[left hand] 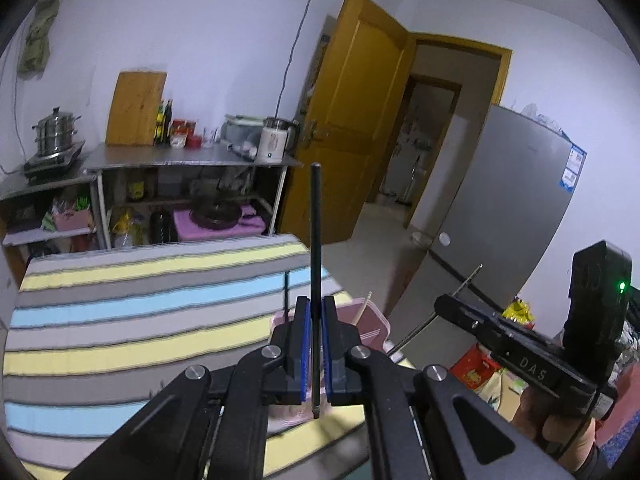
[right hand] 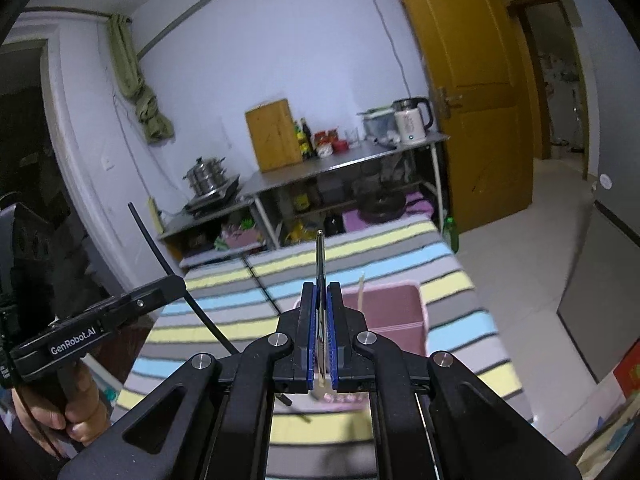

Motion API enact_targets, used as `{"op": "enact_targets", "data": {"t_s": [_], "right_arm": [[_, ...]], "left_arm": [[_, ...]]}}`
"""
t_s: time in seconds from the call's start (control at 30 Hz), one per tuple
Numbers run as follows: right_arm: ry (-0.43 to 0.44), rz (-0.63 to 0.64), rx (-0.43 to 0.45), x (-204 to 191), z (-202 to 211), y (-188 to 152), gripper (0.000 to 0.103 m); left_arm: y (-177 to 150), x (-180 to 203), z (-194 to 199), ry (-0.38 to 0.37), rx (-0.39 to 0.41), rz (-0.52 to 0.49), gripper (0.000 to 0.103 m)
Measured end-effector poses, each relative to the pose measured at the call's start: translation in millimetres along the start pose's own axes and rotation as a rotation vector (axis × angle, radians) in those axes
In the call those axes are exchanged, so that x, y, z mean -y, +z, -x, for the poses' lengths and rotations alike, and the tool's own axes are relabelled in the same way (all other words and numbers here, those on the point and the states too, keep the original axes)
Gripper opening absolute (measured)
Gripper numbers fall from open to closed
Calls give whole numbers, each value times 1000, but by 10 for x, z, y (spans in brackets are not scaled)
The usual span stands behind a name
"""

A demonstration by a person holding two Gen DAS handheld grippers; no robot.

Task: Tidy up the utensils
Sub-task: 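Carry both chopsticks to the pink caddy and lower them inside, then open the right tool releasing the metal chopstick while the left tool releases the black one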

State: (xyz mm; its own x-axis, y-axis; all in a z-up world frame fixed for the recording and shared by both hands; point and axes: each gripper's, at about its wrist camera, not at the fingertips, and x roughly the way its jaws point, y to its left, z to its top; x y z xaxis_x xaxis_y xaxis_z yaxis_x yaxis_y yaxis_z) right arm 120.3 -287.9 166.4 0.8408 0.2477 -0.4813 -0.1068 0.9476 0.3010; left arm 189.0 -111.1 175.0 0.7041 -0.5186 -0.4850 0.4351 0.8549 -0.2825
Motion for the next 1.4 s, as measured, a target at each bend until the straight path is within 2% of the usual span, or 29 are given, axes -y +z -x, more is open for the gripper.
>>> {"op": "enact_targets", "data": {"t_s": [0.13,0.27,0.67,1.1,1.23,1.4], "right_arm": [[-5,-7,21,47,-49,113,5],[-18,-15,19,108,-179,130,5],[-29,-32,-95,237,-666,-184,5],[-32,-41,-183,317,-891,-405,5],[-34,-32,-177,296,-859,-412,12],[-37,-31,-156,274,-769,-387,13]], "left_arm": [[137,59,-124,3,30,-11,5],[130,34,-337,5,21,-6,5],[-151,-165,-778,5,-57,20,5],[-432,-279,-949,13,-121,43,5],[-449,-299,-930,17,-121,47,5],[-452,-377,-811,15,-99,62,6]]}}
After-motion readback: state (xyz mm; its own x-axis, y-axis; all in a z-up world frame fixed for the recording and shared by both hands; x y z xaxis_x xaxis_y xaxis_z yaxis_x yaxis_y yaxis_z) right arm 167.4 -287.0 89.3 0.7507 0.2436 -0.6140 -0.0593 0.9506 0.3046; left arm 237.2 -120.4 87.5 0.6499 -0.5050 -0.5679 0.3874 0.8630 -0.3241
